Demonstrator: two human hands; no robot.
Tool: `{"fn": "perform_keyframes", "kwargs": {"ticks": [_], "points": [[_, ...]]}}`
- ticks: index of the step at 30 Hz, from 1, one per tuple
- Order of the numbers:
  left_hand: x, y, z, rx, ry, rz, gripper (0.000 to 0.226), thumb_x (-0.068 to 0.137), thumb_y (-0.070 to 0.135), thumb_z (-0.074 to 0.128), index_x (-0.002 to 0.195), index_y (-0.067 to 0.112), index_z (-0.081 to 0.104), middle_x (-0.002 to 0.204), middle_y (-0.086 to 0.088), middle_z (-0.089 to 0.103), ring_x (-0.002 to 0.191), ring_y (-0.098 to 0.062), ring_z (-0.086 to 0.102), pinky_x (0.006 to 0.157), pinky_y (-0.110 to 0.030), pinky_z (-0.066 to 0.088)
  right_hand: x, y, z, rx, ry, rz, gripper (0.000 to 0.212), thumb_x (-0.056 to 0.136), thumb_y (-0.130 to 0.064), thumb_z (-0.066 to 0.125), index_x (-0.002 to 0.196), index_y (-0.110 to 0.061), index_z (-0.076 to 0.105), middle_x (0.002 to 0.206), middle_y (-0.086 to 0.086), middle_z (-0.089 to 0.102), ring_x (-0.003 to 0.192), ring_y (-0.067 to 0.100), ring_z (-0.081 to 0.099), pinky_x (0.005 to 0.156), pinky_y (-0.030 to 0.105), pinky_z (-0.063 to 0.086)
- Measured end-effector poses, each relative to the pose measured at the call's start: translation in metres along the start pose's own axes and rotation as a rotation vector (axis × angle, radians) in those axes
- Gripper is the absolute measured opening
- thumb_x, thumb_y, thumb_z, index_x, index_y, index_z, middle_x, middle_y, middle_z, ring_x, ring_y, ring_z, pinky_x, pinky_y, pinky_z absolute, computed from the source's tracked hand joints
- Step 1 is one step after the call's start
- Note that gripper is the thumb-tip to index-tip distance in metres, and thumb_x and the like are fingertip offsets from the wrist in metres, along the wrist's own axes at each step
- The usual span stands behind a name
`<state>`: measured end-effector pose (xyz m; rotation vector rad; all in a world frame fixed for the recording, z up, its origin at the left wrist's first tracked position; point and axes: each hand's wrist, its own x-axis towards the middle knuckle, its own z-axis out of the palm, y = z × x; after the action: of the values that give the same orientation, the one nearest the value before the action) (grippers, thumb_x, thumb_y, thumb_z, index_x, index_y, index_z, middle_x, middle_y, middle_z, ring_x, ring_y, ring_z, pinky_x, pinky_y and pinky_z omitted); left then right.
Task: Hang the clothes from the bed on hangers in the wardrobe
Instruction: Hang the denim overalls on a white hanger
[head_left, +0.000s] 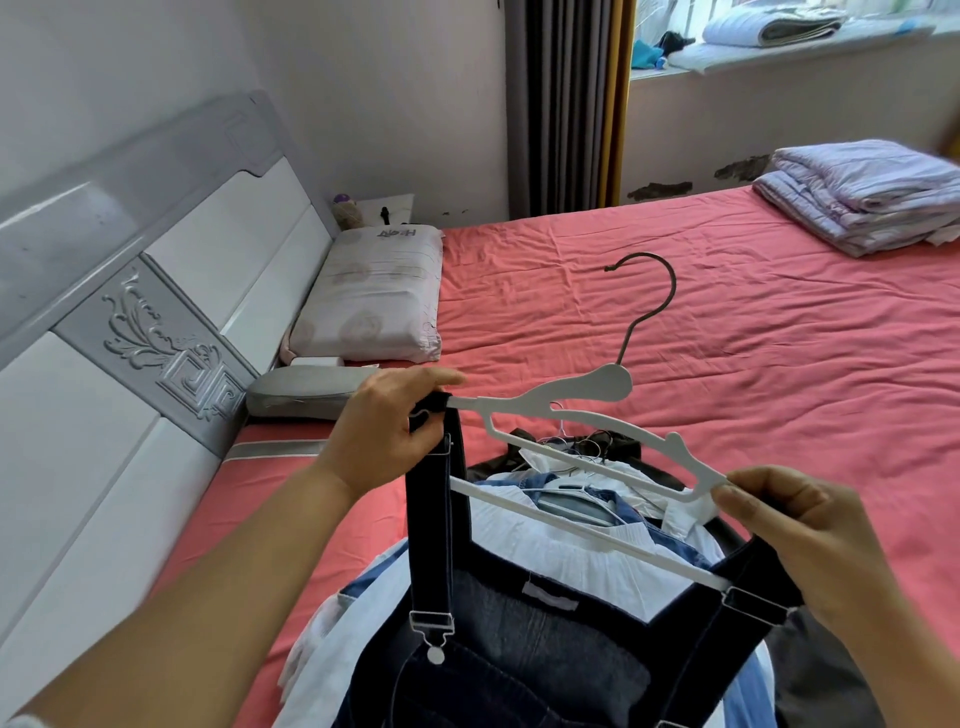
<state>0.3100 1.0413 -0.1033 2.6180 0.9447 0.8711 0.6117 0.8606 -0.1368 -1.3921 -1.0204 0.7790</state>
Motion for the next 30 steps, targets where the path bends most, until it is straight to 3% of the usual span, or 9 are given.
{"fn": "perform_keyframes", "kwargs": {"ticks": [3, 5, 10, 15, 18, 21, 24, 28, 30], "points": [[0.003, -0.002, 0.002, 0.044, -0.003, 0.025, 0.017, 0.083, 0.032, 0.056, 0.089, 0.018, 0.063, 0.079, 0.010, 0.062, 0.070, -0.014, 0.056, 0.074, -0.040, 0.046, 0.003, 0.008, -0.003, -0.055, 0.036, 0.015, 0.014, 0.071, -0.009, 0.074, 0.075, -0.022, 0.075, 0.059, 0.004, 0.066, 0.049, 0.010, 0.052, 0.048, 0.019, 0.043], [0.004, -0.011, 0.004, 0.209, -0.024, 0.011, 0.020, 0.083, 0.038, 0.052, 0.086, 0.020, 0.061, 0.081, 0.009, 0.064, 0.071, -0.016, 0.058, 0.082, -0.045, 0.045, 0.009, 0.012, -0.003, -0.093, 0.040, 0.020, 0.013, 0.074, -0.007, 0.073, 0.074, -0.020, 0.075, 0.052, -0.002, 0.061, 0.045, 0.007, 0.047, 0.045, 0.019, 0.040], [0.002, -0.024, 0.028, 0.397, -0.184, -0.290, 0.062, 0.078, 0.062, 0.028, 0.120, 0.027, 0.058, 0.120, 0.003, 0.059, 0.115, -0.024, 0.053, 0.105, -0.056, 0.024, 0.035, 0.035, 0.003, -0.176, -0.006, 0.035, 0.005, 0.080, -0.003, 0.069, 0.076, -0.005, 0.072, 0.039, -0.010, 0.042, 0.036, 0.002, 0.031, 0.039, 0.011, 0.023], [-0.010, -0.033, 0.061, 0.337, -0.232, -0.396, 0.068, 0.081, 0.057, 0.031, 0.134, 0.018, 0.050, 0.138, -0.006, 0.046, 0.128, -0.026, 0.044, 0.106, -0.049, 0.033, 0.068, 0.074, 0.007, -0.124, -0.039, 0.089, 0.014, 0.080, -0.003, 0.070, 0.073, -0.015, 0.072, 0.070, 0.031, 0.062, 0.061, 0.016, 0.049, 0.061, 0.028, 0.037], [-0.020, -0.037, 0.089, 0.269, -0.296, -0.462, 0.050, 0.090, 0.039, 0.051, 0.135, 0.018, 0.048, 0.143, -0.002, 0.039, 0.130, -0.023, 0.040, 0.105, -0.040, 0.035, 0.089, 0.104, 0.011, -0.161, -0.055, 0.123, 0.018, 0.079, 0.000, 0.070, 0.070, -0.015, 0.070, 0.056, 0.016, 0.057, 0.055, 0.008, 0.046, 0.055, 0.020, 0.037], [-0.032, -0.041, 0.118, 0.242, -0.410, -0.515, 0.045, 0.094, 0.032, 0.051, 0.138, 0.023, 0.044, 0.144, 0.004, 0.038, 0.131, -0.016, 0.038, 0.102, -0.032, 0.035, 0.108, 0.143, 0.015, -0.275, -0.089, 0.164, 0.023, 0.076, 0.000, 0.072, 0.070, -0.021, 0.064, 0.056, -0.008, 0.049, 0.049, 0.001, 0.040, 0.053, 0.020, 0.033], [-0.043, -0.042, 0.145, 0.179, -0.459, -0.537, 0.040, 0.095, 0.029, 0.050, 0.134, 0.023, 0.048, 0.139, 0.007, 0.044, 0.126, -0.014, 0.043, 0.098, -0.028, 0.037, 0.115, 0.186, 0.015, -0.392, -0.060, 0.225, 0.026, 0.074, 0.000, 0.071, 0.083, -0.022, 0.060, 0.067, -0.004, 0.054, 0.063, 0.010, 0.049, 0.063, 0.027, 0.038], [-0.064, -0.040, 0.166, 0.145, -0.511, -0.608, 0.037, 0.096, 0.030, 0.047, 0.133, 0.023, 0.048, 0.138, 0.010, 0.043, 0.125, -0.011, 0.042, 0.098, -0.027, 0.037, 0.102, 0.222, 0.013, -0.601, -0.107, 0.285, 0.042, 0.073, -0.007, 0.073, 0.112, -0.010, 0.059, 0.106, 0.002, 0.054, 0.100, 0.015, 0.049, 0.093, 0.034, 0.041], [-0.074, -0.037, 0.167, 0.122, -0.527, -0.640, 0.037, 0.096, 0.030, 0.047, 0.132, 0.023, 0.049, 0.138, 0.009, 0.043, 0.125, -0.010, 0.042, 0.100, -0.029, 0.037, 0.088, 0.217, 0.017, -0.598, -0.130, 0.280, 0.041, 0.075, -0.009, 0.073, 0.114, -0.009, 0.060, 0.110, 0.002, 0.056, 0.103, 0.015, 0.050, 0.092, 0.034, 0.041]]}}
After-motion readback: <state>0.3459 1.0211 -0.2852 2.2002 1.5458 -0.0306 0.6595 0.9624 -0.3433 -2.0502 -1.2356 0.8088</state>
